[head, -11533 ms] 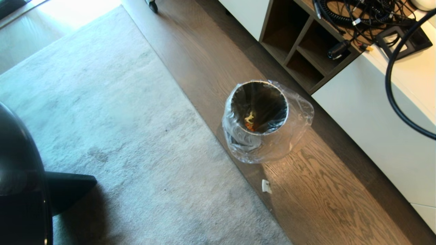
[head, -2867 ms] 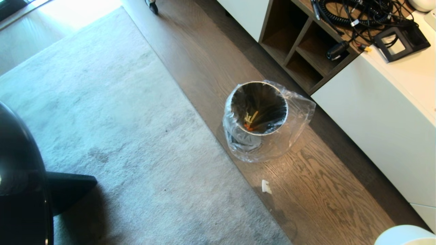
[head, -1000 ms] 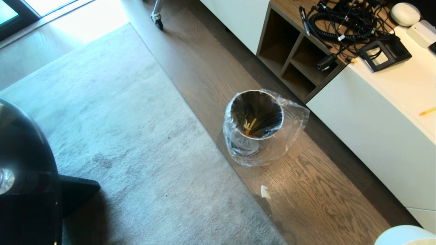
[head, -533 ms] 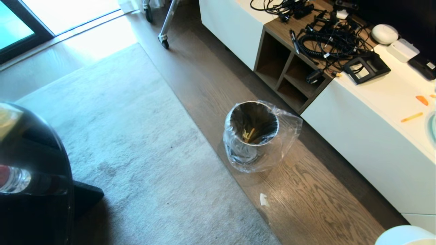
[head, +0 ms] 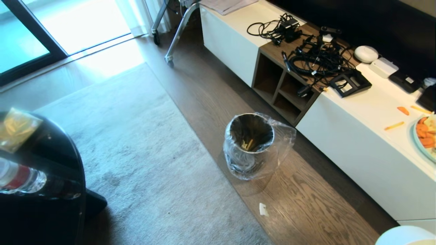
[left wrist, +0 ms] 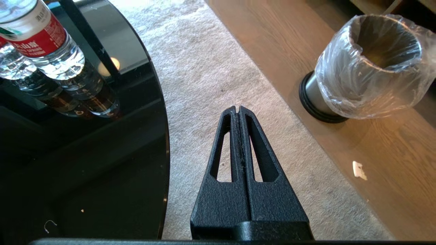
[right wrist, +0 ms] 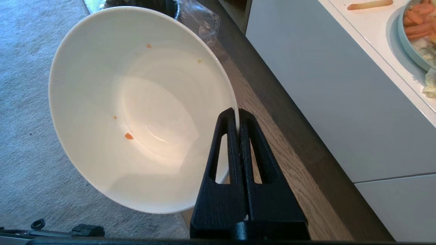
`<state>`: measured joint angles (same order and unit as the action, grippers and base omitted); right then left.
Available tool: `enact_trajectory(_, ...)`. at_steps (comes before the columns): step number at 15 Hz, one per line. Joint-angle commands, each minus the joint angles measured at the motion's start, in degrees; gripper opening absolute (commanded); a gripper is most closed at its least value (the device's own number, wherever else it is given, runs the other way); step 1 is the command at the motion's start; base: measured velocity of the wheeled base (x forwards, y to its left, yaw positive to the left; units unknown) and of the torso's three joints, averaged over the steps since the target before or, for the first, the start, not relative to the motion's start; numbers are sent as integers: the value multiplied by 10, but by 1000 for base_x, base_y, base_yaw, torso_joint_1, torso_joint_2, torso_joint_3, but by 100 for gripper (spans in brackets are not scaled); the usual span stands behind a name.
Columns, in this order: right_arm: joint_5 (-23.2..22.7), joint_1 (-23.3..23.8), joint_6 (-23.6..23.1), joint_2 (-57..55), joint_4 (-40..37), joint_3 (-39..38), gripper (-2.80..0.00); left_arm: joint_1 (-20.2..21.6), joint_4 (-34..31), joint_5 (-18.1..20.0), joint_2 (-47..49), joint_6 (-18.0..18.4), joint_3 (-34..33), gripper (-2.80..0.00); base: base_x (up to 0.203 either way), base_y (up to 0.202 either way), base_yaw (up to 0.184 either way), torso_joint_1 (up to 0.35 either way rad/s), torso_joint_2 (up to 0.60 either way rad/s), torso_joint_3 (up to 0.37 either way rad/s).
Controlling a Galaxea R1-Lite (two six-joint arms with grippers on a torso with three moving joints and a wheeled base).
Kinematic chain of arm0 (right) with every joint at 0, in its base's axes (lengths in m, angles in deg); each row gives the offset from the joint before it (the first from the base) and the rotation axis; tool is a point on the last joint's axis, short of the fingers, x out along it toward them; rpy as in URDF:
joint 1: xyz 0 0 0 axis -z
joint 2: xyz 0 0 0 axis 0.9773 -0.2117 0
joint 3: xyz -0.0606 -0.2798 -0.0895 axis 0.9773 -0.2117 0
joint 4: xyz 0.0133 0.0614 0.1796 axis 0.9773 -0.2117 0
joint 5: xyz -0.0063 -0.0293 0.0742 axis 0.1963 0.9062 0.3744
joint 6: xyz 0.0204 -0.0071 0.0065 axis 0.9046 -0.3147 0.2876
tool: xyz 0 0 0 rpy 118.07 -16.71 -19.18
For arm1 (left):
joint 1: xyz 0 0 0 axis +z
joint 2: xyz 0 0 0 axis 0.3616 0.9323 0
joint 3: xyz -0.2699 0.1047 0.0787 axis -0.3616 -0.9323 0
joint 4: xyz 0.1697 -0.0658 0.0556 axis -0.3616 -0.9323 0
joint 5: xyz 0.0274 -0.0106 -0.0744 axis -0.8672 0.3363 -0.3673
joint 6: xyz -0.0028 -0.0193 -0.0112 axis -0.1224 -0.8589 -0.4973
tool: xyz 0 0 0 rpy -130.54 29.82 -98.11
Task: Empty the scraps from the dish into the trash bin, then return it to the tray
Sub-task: Put the bowl back to the table
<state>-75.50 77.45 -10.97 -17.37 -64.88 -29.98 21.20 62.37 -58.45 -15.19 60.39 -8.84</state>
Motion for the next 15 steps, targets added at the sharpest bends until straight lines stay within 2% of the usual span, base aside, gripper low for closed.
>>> enact_trajectory(1,0,0,-1,-1,1,0,-280,0,0,0,0,-1,0,-280,0,0,0,2,1,203)
enact_trajectory(15,0,0,-1,-1,1,0,-280,0,0,0,0,-1,0,-280,0,0,0,1,3,203)
